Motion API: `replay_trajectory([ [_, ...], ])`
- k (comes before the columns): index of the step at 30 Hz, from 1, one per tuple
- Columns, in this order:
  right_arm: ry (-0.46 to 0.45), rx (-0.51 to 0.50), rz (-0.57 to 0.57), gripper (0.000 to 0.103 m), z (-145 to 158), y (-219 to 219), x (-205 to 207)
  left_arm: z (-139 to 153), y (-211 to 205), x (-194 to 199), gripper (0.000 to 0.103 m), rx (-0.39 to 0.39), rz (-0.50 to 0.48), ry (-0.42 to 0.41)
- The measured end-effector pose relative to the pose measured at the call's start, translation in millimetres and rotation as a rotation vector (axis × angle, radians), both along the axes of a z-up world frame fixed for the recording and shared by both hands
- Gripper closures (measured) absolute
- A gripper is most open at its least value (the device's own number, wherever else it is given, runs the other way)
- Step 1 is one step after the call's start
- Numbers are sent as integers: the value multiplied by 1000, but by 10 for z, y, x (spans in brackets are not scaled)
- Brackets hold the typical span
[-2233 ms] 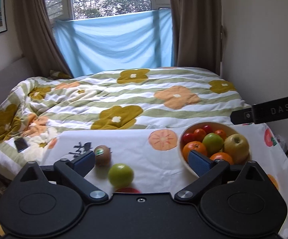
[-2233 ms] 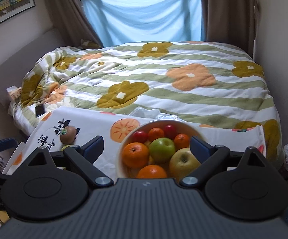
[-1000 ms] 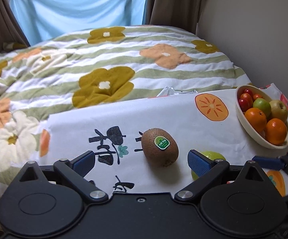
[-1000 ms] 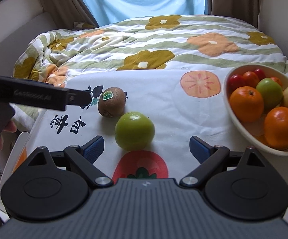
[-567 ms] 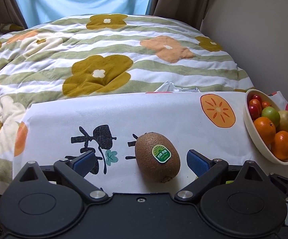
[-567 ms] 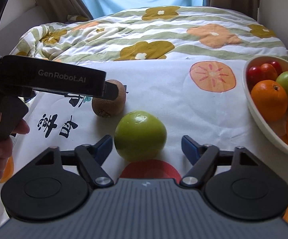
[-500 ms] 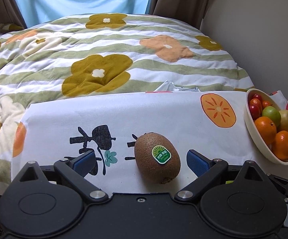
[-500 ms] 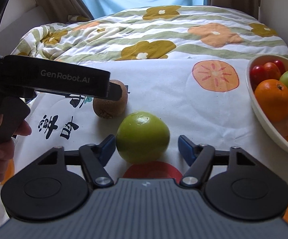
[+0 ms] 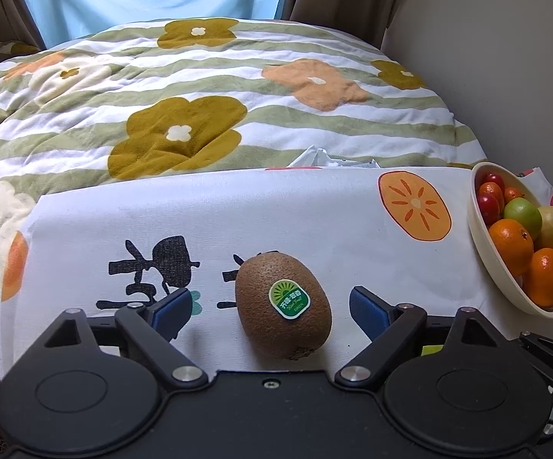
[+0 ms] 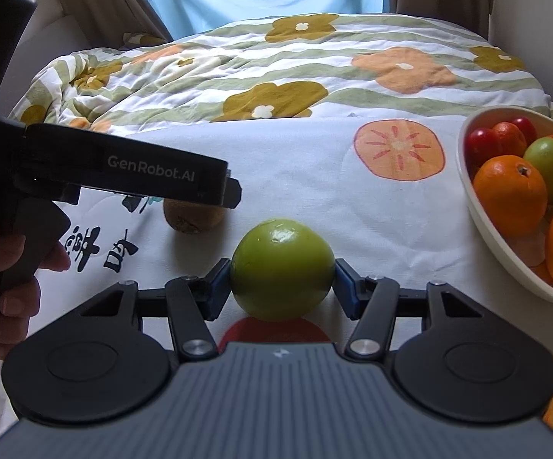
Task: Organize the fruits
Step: 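Grasp the brown kiwi with the left tool while the right tool grasps the green apple, then carry the kiwi into the bowl and open the left tool while the right tool carries the green apple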
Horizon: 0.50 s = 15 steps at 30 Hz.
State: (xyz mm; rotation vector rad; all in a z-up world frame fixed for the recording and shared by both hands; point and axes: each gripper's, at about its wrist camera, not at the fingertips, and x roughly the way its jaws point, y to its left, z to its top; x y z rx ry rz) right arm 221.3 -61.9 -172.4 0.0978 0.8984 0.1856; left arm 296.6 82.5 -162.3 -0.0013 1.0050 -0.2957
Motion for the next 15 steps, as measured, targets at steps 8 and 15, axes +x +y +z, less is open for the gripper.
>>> replay_trajectory([
  [8, 3, -46, -10, 32, 27, -115, -39, -43, -109, 7, 30, 5, -3, 10],
  [15, 8, -42, -17, 32, 27, -197, -64, -51, -131, -14, 46, 40, 14, 0],
])
